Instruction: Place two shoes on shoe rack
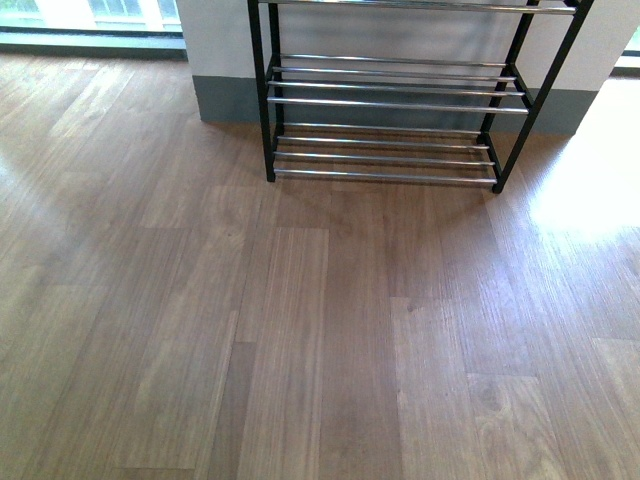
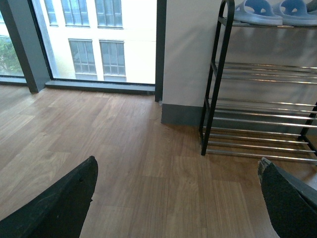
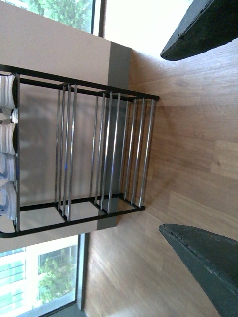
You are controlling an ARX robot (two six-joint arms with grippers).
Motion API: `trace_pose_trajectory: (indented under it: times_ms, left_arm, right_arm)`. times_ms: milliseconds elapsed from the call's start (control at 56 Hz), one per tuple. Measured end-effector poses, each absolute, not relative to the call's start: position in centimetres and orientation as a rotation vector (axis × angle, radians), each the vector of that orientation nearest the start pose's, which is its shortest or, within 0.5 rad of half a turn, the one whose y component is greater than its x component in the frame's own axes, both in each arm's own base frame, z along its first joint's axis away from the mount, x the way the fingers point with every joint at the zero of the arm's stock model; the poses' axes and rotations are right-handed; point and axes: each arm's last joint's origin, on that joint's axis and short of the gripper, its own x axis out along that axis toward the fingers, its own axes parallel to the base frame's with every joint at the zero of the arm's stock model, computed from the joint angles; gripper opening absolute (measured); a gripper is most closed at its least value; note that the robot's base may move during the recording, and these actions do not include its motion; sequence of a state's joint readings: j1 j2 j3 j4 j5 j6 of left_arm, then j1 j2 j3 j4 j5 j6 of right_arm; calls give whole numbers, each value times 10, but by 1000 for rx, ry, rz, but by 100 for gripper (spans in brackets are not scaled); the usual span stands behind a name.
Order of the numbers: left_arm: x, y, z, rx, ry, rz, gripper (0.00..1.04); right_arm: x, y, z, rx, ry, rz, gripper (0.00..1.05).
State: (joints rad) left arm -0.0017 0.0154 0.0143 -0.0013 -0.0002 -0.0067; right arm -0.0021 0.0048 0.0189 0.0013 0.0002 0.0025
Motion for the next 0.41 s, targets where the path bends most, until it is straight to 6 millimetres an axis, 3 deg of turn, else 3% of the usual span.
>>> trace_pose_trajectory:
  times_ms: [411]
  left_arm:
    - [98,0,167,-7,2,-2,95]
  right_arm:
    - [97,0,170,2,-15,-2,95]
